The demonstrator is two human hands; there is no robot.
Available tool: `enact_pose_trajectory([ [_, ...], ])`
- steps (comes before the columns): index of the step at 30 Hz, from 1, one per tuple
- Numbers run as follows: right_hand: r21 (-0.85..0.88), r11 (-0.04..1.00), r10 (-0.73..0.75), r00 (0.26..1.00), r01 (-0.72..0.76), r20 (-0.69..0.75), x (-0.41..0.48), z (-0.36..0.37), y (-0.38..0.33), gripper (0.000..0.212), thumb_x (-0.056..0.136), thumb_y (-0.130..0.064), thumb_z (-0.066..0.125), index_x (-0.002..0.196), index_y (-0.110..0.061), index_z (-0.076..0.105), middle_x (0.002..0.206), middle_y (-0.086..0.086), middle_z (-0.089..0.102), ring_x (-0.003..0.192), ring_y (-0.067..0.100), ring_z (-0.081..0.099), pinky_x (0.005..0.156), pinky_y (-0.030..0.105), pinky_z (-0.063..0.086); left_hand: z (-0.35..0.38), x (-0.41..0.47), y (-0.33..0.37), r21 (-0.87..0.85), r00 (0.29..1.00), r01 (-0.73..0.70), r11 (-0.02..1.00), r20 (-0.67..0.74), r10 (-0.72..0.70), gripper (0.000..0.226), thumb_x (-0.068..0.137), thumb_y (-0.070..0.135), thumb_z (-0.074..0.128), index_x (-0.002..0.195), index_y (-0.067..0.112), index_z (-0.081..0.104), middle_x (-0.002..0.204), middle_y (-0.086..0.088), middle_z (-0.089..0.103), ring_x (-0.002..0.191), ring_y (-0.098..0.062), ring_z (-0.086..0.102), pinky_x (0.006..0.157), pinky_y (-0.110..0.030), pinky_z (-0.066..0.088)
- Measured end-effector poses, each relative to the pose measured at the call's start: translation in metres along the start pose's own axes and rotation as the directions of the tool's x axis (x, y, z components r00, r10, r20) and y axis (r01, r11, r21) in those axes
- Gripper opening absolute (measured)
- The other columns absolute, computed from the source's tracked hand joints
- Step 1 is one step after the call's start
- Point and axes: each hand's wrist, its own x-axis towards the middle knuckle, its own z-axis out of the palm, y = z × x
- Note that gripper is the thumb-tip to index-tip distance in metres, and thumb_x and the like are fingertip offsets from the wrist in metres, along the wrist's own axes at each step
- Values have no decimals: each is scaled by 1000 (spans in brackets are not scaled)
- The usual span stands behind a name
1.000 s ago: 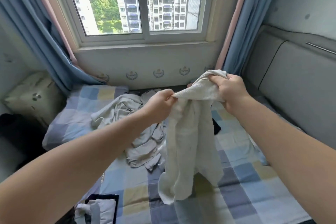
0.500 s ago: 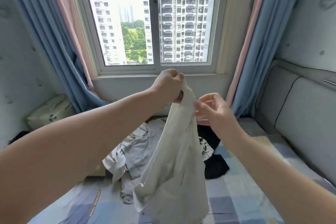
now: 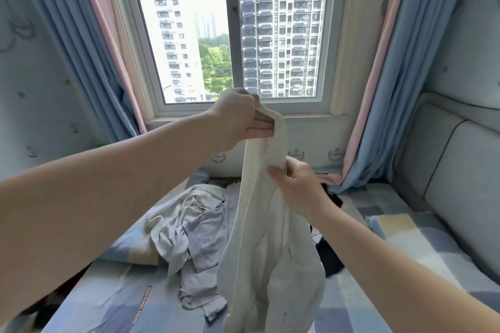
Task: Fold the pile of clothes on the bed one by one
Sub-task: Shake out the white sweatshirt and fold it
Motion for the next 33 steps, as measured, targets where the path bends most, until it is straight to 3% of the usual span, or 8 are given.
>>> enact_pose_trajectory([
  [5, 214, 976, 49, 999, -52, 20, 13, -29, -4, 24, 99, -27, 62, 88, -10, 74, 83, 12, 68, 76, 26, 58, 68, 41, 45, -6, 18, -37, -62, 990, 74, 995, -116, -81, 19, 108, 21, 47, 115, 5, 55, 107, -24, 71, 88, -34, 74, 68, -45, 64],
  [9, 264, 961, 77, 997, -77, 11, 20, -33, -7, 25, 100, -27, 62, 83, -14, 76, 78, 9, 66, 71, 26, 58, 64, 38, 45, -14, 7, -85, 7, 974, 194, 981, 116, -194, 35, 99, 44, 60, 113, 12, 59, 104, -13, 75, 86, -28, 74, 78, -42, 59],
  [13, 346, 929, 157, 986, -130, -50, 18, -39, 5, 23, 101, -24, 61, 86, -10, 73, 78, 9, 67, 74, 26, 64, 71, 41, 53, 2, -20, -158, 368, 936, 86, 926, 289, -202, 43, 84, 44, 79, 112, 16, 61, 98, 0, 73, 83, -16, 70, 76, -38, 55],
  [17, 387, 908, 221, 967, -158, -123, 12, -47, 17, 19, 101, -21, 61, 88, -9, 68, 88, 14, 60, 81, 27, 59, 74, 42, 53, 24, -26, -220, 450, 969, 94, 888, 162, -185, 23, 94, 35, 69, 92, 17, 54, 86, 2, 67, 72, -16, 73, 67, -39, 52],
  [23, 487, 848, 332, 926, -210, -180, -5, -54, 38, 19, 101, -21, 60, 103, -5, 70, 96, 14, 71, 88, 25, 71, 83, 45, 61, 42, -39, -231, 544, 997, -28, 838, -43, 62, 43, 84, 53, 74, 100, 21, 51, 106, 4, 54, 92, -16, 57, 77, -33, 46],
  [27, 546, 807, 380, 907, -227, -184, -19, -57, 53, 19, 102, -20, 59, 105, -5, 69, 94, 10, 72, 83, 20, 72, 79, 38, 62, 60, -45, -245, 581, 954, -25, 814, 259, -155, 32, 85, 45, 76, 98, 20, 61, 98, -1, 68, 84, -17, 63, 73, -37, 51],
  [31, 604, 762, 421, 888, -235, -186, -22, -71, 65, 27, 102, -20, 58, 117, 1, 66, 114, 20, 71, 106, 30, 70, 95, 48, 57, 63, -49, -263, 417, 919, 226, 880, 207, -335, 37, 85, 41, 77, 103, 19, 53, 94, -3, 72, 84, -18, 71, 83, -43, 61],
  [33, 607, 759, 433, 879, -236, -200, -22, -79, 72, 29, 102, -20, 58, 120, 1, 65, 118, 25, 70, 108, 31, 70, 96, 48, 56, 69, -55, -268, 533, 895, 145, 833, 288, -340, 19, 97, 36, 63, 90, 19, 59, 76, 2, 67, 71, -15, 67, 77, -38, 58],
])
